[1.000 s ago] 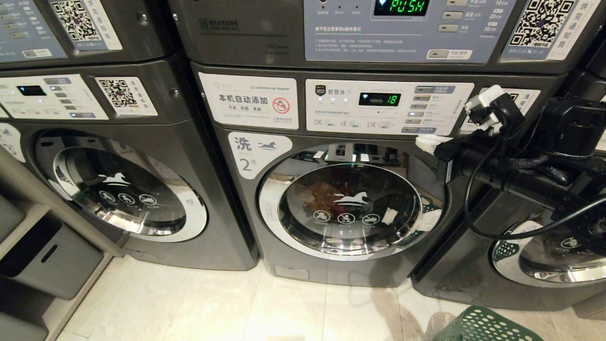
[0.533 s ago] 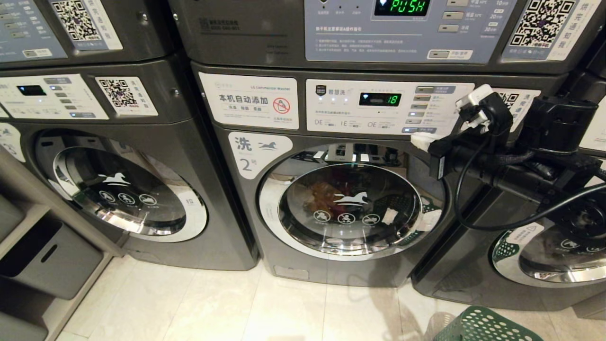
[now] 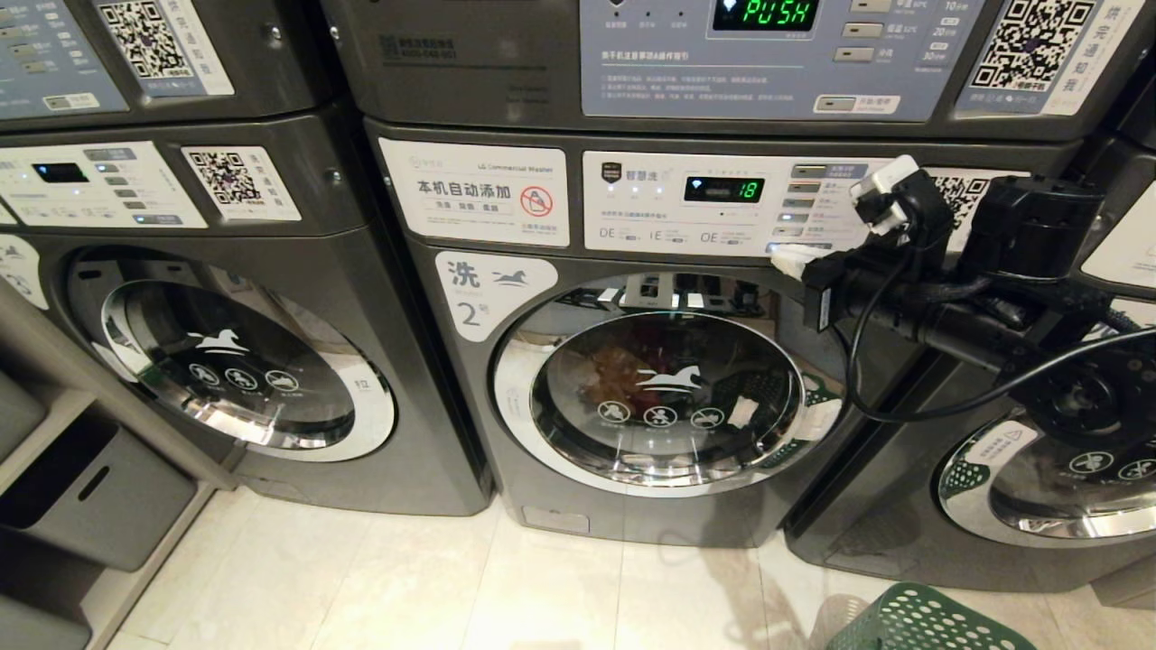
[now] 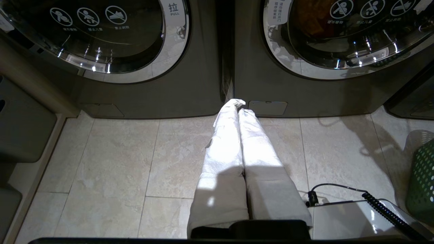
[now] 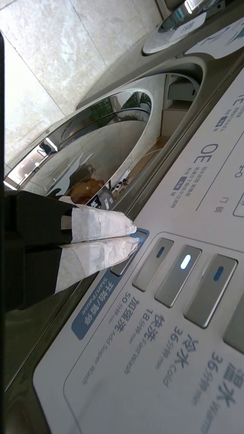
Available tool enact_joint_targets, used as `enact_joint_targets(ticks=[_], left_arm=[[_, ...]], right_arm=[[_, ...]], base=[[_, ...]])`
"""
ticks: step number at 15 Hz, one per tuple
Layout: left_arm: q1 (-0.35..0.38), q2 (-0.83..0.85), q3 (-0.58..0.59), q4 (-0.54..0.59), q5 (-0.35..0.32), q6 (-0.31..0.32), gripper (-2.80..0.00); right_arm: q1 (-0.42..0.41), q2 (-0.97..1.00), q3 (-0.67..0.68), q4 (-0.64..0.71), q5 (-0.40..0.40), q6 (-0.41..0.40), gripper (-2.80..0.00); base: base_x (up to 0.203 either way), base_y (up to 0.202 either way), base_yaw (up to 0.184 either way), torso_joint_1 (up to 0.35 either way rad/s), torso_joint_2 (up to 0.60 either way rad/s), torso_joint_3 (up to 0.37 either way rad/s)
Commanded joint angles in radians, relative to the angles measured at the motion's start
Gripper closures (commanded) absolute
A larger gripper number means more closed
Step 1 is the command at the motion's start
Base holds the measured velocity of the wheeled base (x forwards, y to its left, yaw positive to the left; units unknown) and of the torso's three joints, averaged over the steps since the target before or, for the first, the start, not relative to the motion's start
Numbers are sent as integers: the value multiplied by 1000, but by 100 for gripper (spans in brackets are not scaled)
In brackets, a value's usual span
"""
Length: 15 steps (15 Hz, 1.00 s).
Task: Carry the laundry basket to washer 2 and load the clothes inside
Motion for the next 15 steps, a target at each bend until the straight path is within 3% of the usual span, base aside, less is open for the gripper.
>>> enact_joint_targets(ticks=[1, 15], left_arm=[[0, 0, 0, 1, 0, 0, 0], [0, 0, 0, 1, 0, 0, 0]], right_arm=[[-3, 22, -15, -7, -1, -2, 0], [-35, 26, -31, -6, -10, -7, 0]], base=[[0, 0, 0, 0, 0, 0], [0, 0, 0, 0, 0, 0]])
